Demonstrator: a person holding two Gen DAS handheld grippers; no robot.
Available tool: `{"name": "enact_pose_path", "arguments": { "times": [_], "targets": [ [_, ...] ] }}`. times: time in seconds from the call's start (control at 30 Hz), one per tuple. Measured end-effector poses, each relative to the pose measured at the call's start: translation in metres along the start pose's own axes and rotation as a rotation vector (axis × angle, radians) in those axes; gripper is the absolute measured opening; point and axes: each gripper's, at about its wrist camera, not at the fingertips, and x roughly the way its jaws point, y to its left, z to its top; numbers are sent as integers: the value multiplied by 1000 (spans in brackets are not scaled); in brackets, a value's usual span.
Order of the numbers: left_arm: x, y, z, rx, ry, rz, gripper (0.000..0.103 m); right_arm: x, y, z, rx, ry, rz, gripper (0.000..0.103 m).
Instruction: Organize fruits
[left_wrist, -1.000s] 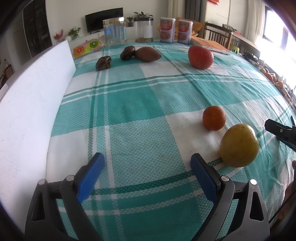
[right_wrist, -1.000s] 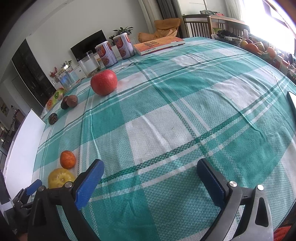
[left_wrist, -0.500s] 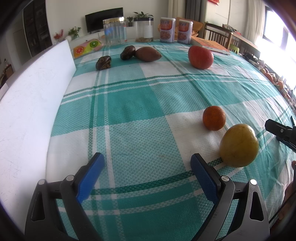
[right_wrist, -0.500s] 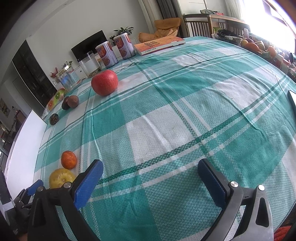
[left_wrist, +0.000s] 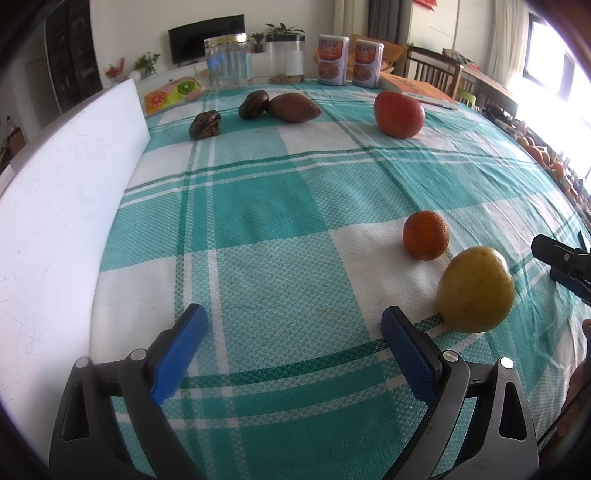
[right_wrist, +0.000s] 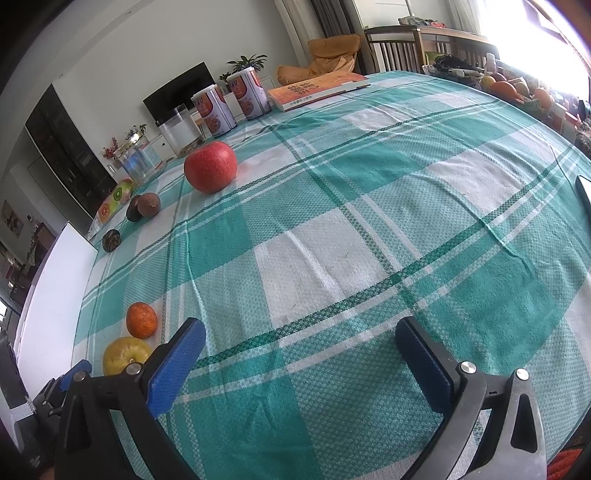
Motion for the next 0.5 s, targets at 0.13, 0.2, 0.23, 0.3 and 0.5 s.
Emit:
{"name": "enact_pose_path", "arguments": {
  "times": [0.13,0.2,0.23,0.3,0.5],
  "targets": [
    [-6,13,-1,-63,-27,-83,96,-10,20,-4,-78,0,256,102],
    [-10,21,-3,-111,-38,-113,96,-13,46,-11,-195,-1,277,102],
    [-11,24,-4,-126,-42,-115,96,-14,59,-16,-256,3,282,102],
    [-14,29,-7,-156,-49,-111,96,-12,81,-27,-363,21,286,102],
    [-14,36,-8,-202,-68,-125,96,-2,110,-48,-528,42,219,100]
  ]
}}
